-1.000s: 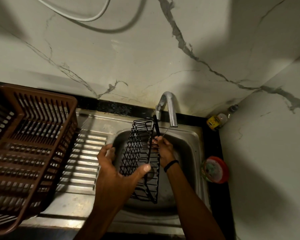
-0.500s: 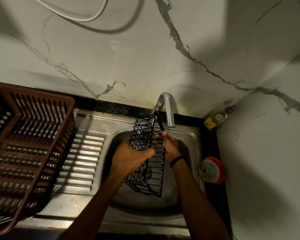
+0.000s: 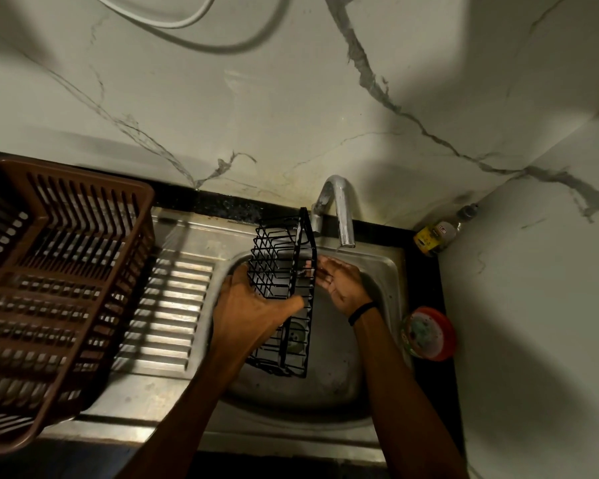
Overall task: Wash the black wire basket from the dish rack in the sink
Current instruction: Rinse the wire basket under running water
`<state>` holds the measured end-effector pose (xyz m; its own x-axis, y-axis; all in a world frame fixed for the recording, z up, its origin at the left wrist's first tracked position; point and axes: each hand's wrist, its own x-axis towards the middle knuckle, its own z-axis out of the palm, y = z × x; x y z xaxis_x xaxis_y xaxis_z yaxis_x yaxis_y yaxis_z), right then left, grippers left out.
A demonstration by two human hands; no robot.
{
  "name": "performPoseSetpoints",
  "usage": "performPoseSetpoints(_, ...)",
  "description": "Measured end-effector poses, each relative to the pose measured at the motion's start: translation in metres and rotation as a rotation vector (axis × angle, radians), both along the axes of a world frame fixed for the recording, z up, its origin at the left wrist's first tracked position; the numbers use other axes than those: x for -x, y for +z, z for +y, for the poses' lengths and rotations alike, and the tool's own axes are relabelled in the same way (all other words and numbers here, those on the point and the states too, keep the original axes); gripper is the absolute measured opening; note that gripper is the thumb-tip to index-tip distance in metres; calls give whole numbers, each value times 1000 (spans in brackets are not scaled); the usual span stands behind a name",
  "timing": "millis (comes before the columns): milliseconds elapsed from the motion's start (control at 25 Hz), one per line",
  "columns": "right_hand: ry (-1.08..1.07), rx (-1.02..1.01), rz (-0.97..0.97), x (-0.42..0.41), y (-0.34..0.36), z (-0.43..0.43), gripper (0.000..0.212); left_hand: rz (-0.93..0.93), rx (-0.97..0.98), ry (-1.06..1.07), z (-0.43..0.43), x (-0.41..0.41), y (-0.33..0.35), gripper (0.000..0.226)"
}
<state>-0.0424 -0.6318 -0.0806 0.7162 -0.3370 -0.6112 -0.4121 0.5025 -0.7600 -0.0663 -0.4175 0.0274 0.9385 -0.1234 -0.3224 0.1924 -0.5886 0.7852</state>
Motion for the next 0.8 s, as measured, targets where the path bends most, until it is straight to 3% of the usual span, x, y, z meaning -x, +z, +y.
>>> performPoseSetpoints(200, -37, 87, 5, 5, -5, -6, 24, -22, 30, -48, 3, 2, 0, 93)
performPoseSetpoints(800, -69, 116, -3, 13, -6, -6, 23, 6, -30, -72, 4, 10, -7, 112)
